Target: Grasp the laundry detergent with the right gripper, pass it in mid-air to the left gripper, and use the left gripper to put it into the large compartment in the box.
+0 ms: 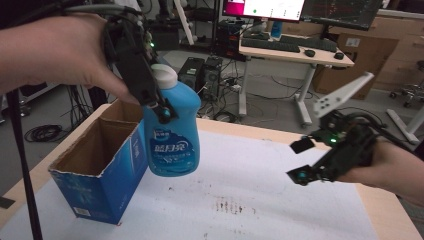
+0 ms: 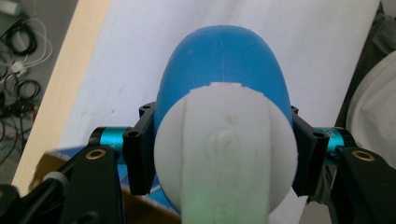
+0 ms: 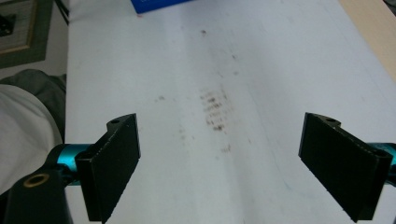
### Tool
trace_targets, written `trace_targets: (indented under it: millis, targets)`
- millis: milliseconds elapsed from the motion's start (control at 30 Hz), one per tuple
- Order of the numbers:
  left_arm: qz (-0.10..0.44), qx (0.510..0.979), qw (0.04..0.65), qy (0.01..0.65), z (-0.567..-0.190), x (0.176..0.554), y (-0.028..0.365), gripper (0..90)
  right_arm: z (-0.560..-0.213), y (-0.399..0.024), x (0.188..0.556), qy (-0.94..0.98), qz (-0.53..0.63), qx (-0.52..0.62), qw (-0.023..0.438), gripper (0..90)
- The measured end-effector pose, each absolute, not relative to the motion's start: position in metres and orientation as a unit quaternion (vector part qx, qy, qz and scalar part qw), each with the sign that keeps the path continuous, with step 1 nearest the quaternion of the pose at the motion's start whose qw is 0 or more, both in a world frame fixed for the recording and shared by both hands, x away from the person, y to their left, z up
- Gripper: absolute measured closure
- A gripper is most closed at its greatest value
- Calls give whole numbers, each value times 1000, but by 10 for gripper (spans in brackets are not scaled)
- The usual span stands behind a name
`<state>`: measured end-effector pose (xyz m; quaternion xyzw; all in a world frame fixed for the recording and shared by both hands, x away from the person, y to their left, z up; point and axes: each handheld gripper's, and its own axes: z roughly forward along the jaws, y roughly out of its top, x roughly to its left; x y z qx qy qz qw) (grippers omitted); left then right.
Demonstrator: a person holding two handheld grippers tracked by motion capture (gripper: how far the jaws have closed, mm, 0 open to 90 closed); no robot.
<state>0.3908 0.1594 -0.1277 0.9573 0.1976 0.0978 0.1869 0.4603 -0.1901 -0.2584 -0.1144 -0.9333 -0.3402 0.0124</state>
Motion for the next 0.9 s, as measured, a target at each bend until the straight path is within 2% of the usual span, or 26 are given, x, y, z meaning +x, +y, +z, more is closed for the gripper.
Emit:
trace_targets:
  millis: [133, 300, 567, 900]
  targets:
    - [111, 944, 196, 243, -116, 387, 185, 383, -257, -226, 465, -927, -340, -157, -10, 119]
    - [132, 922, 206, 299, -105, 383, 215, 383, -257, -246, 468, -923, -337, -182, -22, 120]
    - [154, 901, 186, 361, -104, 381, 249, 383, -264, -291, 473, -923, -300, -237, -52, 119]
    - [159, 879, 167, 418, -119, 386, 275, 383, -262, -307, 475, -914, -304, -259, -68, 119]
